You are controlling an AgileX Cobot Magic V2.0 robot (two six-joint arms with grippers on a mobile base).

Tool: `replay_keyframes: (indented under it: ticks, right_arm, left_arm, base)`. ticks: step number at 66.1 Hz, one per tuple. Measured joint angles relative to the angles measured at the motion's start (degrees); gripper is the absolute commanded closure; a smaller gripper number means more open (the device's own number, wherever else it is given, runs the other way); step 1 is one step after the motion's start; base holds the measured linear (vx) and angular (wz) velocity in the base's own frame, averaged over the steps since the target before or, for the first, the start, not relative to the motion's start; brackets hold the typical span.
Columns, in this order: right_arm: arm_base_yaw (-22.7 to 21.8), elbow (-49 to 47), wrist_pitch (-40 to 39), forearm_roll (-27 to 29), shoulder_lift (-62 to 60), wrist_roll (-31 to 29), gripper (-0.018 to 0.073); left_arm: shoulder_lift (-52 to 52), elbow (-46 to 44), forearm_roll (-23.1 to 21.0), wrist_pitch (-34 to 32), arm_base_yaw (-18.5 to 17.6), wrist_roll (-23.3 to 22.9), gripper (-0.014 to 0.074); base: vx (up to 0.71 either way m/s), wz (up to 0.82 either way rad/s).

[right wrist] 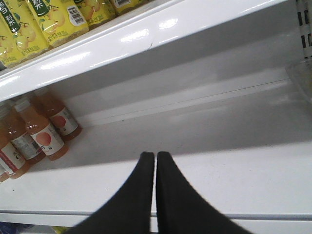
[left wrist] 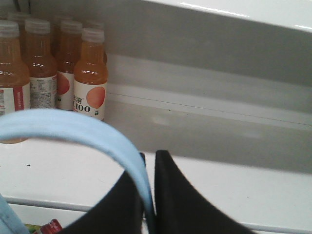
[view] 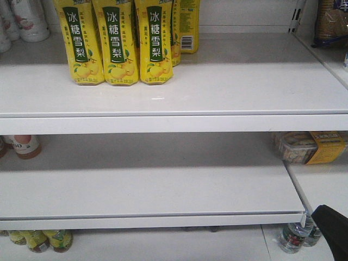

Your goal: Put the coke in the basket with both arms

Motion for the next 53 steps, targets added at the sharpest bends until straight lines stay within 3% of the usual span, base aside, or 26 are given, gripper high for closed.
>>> replay_keyframes:
  ticks: [17, 40, 53]
  right_arm:
    - [0.0, 0.0, -0.1, 0.0, 0.0, 0.0, 0.0561]
    - [0.0, 0.0, 0.0, 0.0, 0.0, 0.0, 0.0561]
    - [0.0, 0.0, 0.0, 0.0, 0.0, 0.0, 0.0561]
  left_arm:
    - [0.0, 0.0, -2.3, -0.7, 0.0, 0.2, 0.0603]
    - [0.0, 0.0, -3.3, -8.7, 0.0, 0.2, 0.0603]
    - [0.0, 0.0, -3.2, -9.3, 0.0, 0.2, 0.0603]
  base:
    - [0.00, 0.00]
    - [0.00, 0.00]
    - [0.00, 0.00]
